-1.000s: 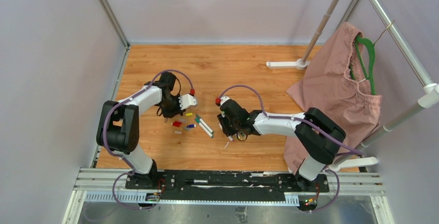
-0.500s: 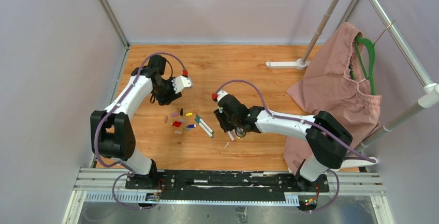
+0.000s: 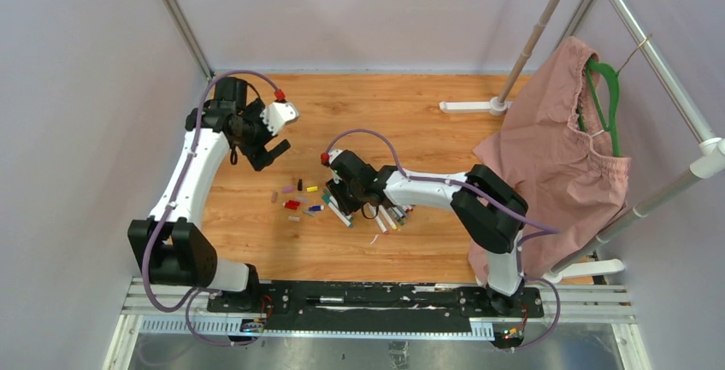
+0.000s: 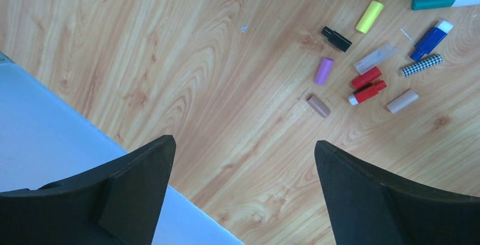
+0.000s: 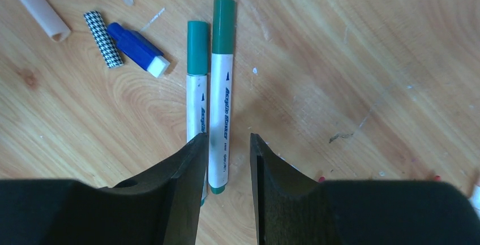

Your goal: Open the pen caps

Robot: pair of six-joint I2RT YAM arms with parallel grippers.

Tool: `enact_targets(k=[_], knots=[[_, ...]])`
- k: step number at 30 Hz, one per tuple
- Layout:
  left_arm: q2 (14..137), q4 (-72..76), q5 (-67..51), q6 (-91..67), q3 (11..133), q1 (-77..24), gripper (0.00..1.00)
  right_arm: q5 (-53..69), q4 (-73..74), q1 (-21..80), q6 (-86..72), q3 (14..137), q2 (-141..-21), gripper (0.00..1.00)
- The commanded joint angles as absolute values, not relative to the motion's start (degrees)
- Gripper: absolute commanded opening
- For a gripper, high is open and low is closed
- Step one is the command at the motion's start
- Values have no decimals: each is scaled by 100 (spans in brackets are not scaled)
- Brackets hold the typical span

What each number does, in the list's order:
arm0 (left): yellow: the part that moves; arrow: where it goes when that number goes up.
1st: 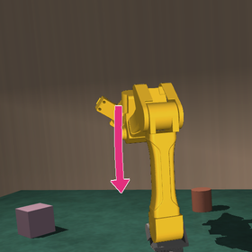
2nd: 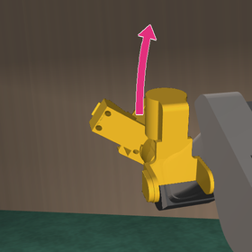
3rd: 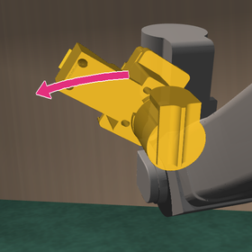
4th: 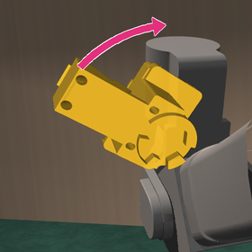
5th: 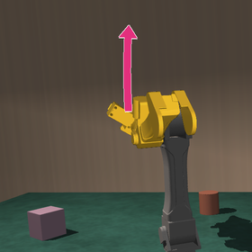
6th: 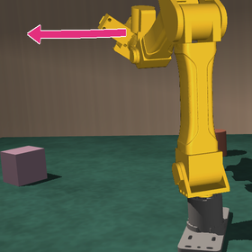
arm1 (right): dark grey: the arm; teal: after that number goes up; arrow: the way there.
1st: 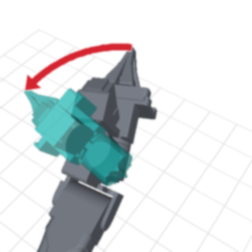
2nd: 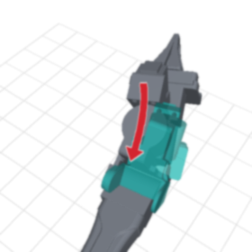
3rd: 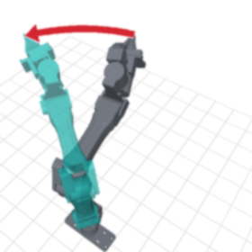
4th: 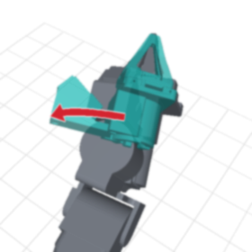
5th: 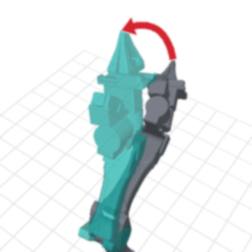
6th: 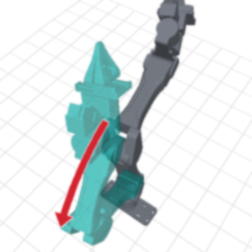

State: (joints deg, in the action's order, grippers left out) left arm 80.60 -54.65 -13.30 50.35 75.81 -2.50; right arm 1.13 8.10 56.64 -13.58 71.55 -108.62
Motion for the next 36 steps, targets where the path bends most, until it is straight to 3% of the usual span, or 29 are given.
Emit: enact_targets(k=[1, 12, 14, 18, 24, 29, 36], knots=[[7813, -5607, -1254, 4669, 7800, -177, 100, 285, 1002, 5748, -1273, 7330, -11017, 38], [7595, -5573, -1165, 4779, 8175, 282, 100, 14, 880, 5770, -1188, 7038, -11290, 36], [7545, -5580, -1466, 5001, 8167, 456, 100, -182, 879, 5766, -1115, 6968, -11303, 28], [7238, -5577, -2194, 5376, 7861, 468, 100, -297, 883, 5754, -1036, 6901, -11196, 1], [6984, -5676, -2724, 5948, 7303, 232, 100, -202, 958, 5647, -994, 6908, -10714, 0], [6554, -5663, -3440, 6535, 6687, -30, 100, 888, 1038, 5224, -1249, 6918, -9995, 0], [5776, -5662, -2887, 7866, 5815, -1487, 100, 3202, 1602, 4835, -1693, 7142, -9611, 0]])
